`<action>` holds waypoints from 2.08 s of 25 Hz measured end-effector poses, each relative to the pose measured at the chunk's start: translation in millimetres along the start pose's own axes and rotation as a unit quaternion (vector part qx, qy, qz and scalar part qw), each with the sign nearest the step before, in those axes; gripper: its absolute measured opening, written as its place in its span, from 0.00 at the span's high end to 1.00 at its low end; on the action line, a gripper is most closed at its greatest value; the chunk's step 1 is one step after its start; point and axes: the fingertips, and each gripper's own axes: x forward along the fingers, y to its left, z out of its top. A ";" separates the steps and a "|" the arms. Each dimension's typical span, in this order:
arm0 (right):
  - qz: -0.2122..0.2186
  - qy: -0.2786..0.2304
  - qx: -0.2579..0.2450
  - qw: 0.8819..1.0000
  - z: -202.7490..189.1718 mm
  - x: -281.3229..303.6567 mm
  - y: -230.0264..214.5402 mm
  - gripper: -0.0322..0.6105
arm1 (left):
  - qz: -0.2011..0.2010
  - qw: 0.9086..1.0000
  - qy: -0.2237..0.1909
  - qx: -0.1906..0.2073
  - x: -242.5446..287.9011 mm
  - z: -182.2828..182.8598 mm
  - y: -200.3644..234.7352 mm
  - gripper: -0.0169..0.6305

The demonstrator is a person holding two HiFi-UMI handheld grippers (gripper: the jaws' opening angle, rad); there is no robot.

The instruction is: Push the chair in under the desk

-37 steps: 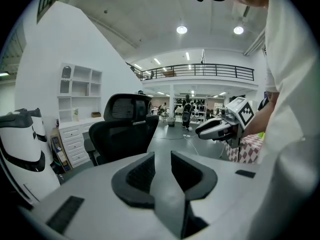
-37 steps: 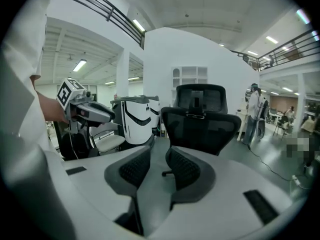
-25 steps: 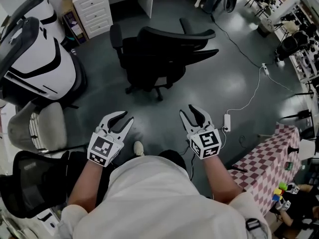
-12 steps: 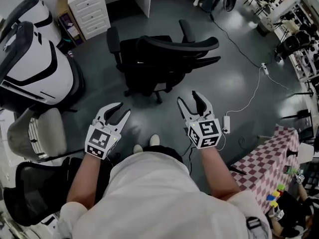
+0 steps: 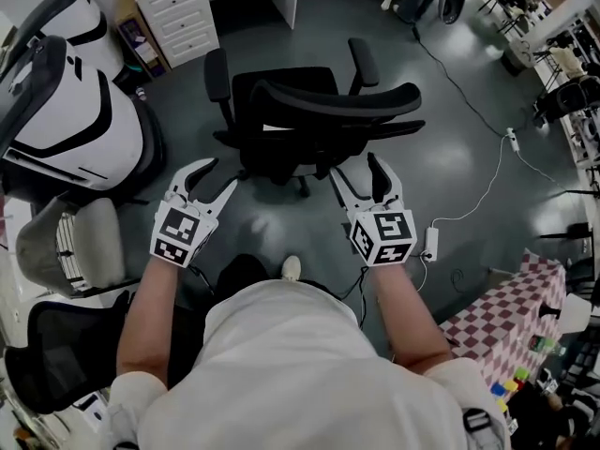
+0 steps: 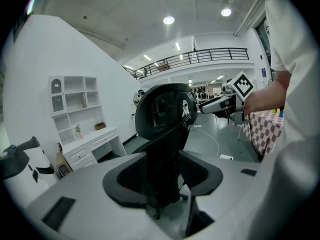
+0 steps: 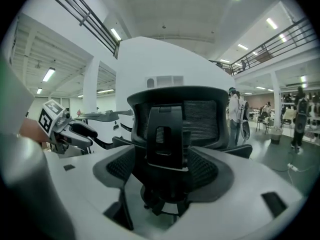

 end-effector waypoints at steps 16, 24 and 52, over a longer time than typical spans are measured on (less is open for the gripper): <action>-0.029 0.011 0.009 0.999 2.0 39.5 -7.4 0.46 | -0.095 0.983 0.048 0.147 88.2 -9.9 41.4 0.54; -0.024 0.008 0.006 1.000 6.4 44.3 -11.2 0.46 | -0.122 0.978 0.026 0.167 96.7 -7.9 37.2 0.61; -0.017 0.013 0.007 1.000 24.4 116.8 -59.9 0.46 | -0.132 0.976 0.022 0.172 159.1 9.0 83.0 0.64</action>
